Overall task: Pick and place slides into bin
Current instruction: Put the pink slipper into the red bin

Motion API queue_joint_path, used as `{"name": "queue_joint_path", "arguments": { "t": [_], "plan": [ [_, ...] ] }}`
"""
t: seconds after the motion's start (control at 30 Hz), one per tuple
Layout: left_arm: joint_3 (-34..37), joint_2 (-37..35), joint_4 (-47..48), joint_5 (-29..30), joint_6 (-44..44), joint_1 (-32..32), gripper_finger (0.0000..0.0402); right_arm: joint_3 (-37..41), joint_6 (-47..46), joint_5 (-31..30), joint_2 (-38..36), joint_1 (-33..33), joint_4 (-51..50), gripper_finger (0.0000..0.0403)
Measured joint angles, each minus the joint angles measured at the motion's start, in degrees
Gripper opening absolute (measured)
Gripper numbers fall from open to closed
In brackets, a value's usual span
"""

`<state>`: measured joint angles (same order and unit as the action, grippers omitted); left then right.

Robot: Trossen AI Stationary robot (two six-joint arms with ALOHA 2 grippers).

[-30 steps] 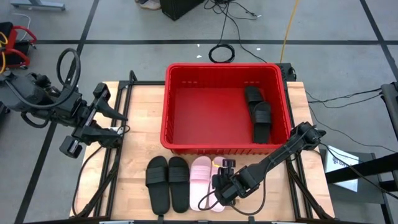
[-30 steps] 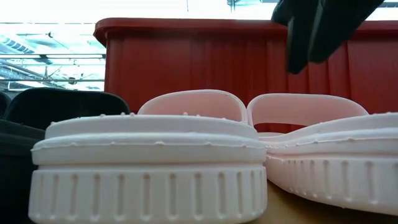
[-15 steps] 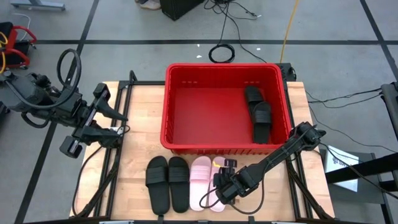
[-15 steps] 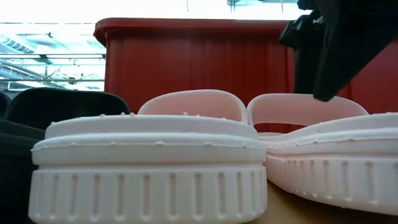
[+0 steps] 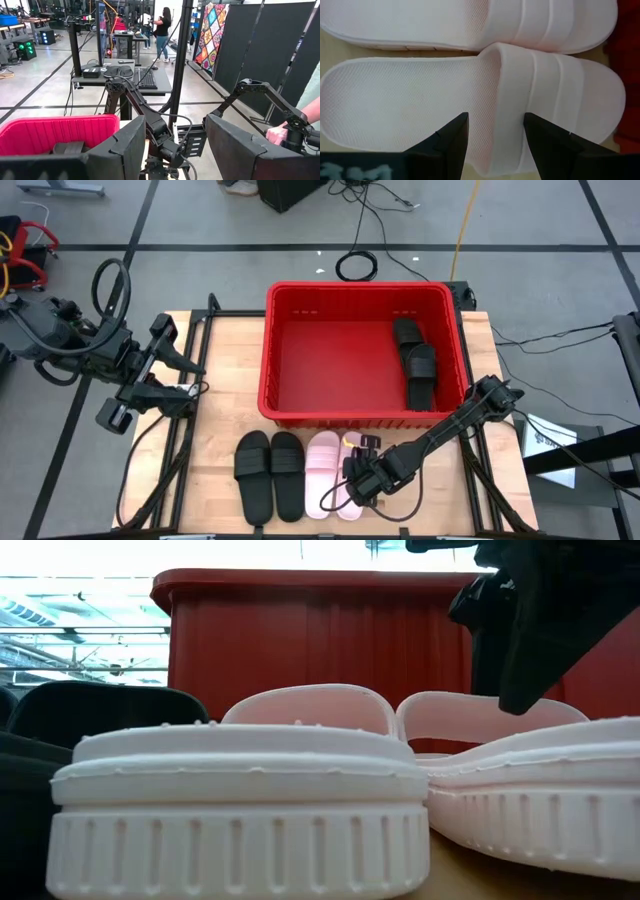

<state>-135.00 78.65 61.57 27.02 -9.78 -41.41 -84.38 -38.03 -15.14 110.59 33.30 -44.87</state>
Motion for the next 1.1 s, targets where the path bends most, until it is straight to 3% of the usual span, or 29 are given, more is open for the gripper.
{"name": "queue_joint_path", "arguments": {
  "t": [0.27,0.6,0.73,1.0,1.1],
  "plan": [
    [0.00,0.00,-0.03,0.01,-0.04,0.00,0.0205,0.00,-1.24,-4.20,0.00,-0.31,-1.43,0.0183],
    [0.00,0.00,-0.03,0.02,-0.20,0.01,0.0205,0.00,0.07,-4.46,0.00,-1.38,-3.07,0.0173],
    [0.00,0.00,-0.04,0.02,-0.21,0.01,0.0205,0.00,-0.03,-4.37,0.00,-1.44,-4.07,0.0138],
    [0.00,0.00,-0.04,0.03,-0.44,0.00,0.0205,-0.07,-0.65,-4.06,0.00,-1.42,-2.87,0.0016],
    [0.00,0.00,-0.03,0.03,-0.41,0.00,0.0205,-0.07,-2.01,-4.06,0.00,-1.42,-2.74,0.0010]
  ]
}}
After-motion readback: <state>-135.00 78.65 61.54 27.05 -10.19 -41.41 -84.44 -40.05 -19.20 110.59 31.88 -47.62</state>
